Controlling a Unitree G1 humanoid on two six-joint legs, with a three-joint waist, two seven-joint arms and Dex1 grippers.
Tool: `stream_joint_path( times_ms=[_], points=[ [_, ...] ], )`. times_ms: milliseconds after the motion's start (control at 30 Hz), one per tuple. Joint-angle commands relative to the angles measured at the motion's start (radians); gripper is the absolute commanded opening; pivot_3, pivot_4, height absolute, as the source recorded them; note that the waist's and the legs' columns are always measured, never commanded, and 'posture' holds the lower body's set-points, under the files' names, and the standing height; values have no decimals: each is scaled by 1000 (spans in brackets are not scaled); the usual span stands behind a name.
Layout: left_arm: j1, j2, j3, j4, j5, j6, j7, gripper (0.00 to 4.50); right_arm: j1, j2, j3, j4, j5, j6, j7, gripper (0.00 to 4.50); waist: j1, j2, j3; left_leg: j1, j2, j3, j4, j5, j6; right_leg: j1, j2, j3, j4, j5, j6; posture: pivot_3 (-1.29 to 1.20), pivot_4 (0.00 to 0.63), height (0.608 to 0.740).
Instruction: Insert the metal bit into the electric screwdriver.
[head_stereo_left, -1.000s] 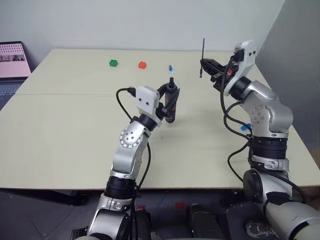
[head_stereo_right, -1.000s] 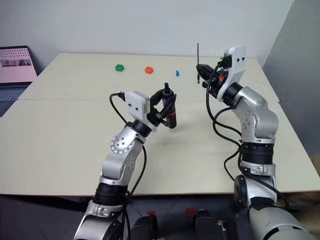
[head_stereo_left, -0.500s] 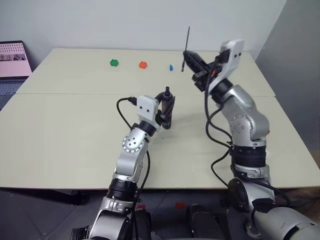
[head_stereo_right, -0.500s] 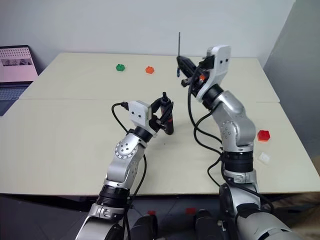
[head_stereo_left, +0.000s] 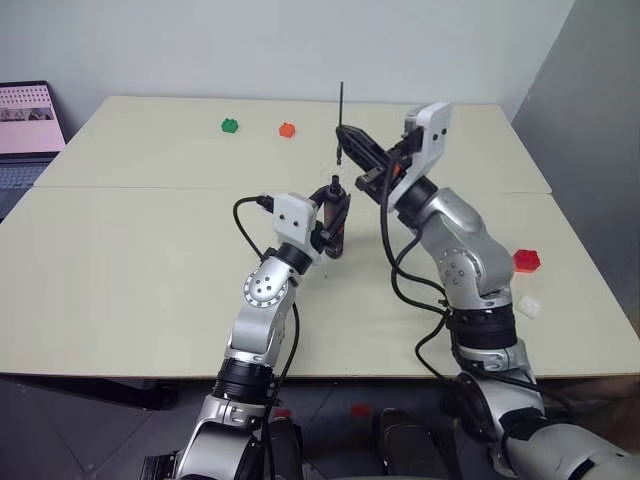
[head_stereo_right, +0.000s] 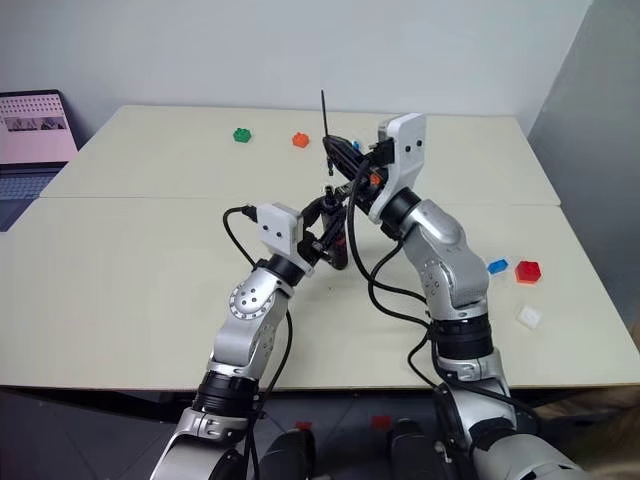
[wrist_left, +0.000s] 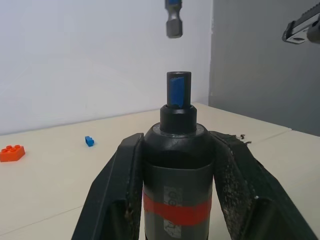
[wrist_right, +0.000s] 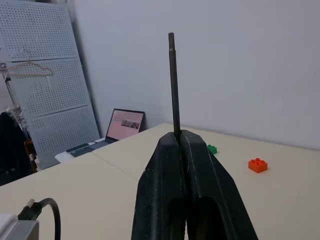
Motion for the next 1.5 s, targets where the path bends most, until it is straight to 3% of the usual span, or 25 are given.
stream_joint_path(
  times_ms=[33,1500],
  points=[
    [1,2,-1,-24,6,-13,2,1634,4,2,14,-69,13,-22,-5,0,0,0,0,0,0,0,0,0,0,0,0,0,0,0,0,0,150,740],
    [-13,11,12,3,15,-36,11,1634,84,-10,75,-66,-56,-91,-56,0,-1,0,0,0,0,0,0,0,0,0,0,0,-1,-3,-6,0,150,740]
  ],
)
